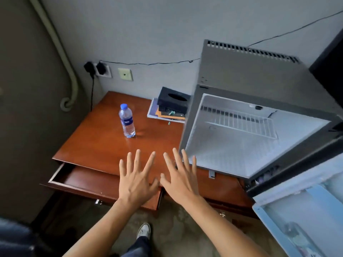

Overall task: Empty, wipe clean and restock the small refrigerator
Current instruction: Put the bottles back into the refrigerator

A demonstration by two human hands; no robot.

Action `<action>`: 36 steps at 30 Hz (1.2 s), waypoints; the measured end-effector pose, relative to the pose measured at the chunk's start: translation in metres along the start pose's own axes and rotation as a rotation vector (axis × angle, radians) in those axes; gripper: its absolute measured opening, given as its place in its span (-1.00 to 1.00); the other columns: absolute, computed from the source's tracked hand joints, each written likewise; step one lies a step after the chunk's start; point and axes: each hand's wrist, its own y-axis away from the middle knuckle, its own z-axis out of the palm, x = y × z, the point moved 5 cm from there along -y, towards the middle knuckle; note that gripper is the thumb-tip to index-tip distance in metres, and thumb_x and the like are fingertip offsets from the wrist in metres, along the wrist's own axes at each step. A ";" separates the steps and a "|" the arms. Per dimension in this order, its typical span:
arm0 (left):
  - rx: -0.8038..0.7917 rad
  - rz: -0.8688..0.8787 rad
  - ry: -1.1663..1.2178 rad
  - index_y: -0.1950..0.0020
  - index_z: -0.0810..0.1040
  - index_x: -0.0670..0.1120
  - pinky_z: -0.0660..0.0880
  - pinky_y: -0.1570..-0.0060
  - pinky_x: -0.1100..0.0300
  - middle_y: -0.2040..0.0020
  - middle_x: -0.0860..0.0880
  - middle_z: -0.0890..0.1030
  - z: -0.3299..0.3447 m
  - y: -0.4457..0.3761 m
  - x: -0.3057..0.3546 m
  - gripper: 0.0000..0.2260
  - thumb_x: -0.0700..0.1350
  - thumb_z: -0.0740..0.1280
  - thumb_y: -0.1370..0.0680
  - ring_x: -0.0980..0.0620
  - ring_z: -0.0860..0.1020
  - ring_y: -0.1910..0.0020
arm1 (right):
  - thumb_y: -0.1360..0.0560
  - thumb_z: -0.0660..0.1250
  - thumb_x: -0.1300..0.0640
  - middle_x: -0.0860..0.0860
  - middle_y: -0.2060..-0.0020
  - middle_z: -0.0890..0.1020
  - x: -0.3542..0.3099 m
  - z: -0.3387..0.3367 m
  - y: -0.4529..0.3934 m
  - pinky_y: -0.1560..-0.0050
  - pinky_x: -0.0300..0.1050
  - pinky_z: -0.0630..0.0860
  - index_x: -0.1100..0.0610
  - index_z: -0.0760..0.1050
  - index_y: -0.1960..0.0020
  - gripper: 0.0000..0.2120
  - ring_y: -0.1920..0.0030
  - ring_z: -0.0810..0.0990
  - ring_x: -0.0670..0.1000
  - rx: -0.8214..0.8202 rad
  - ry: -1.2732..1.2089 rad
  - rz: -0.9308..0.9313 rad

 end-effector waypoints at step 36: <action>-0.036 -0.145 0.110 -0.66 0.03 0.19 0.18 -0.48 -0.32 -0.62 -0.15 0.26 0.024 -0.121 -0.153 -0.12 0.21 0.30 -0.38 -0.34 0.18 -0.58 | -0.44 0.49 0.24 -0.12 -0.22 0.31 -0.078 0.084 -0.243 -0.05 0.01 0.60 -0.09 0.45 -0.15 -0.60 -0.06 0.53 0.07 -0.160 -0.355 0.040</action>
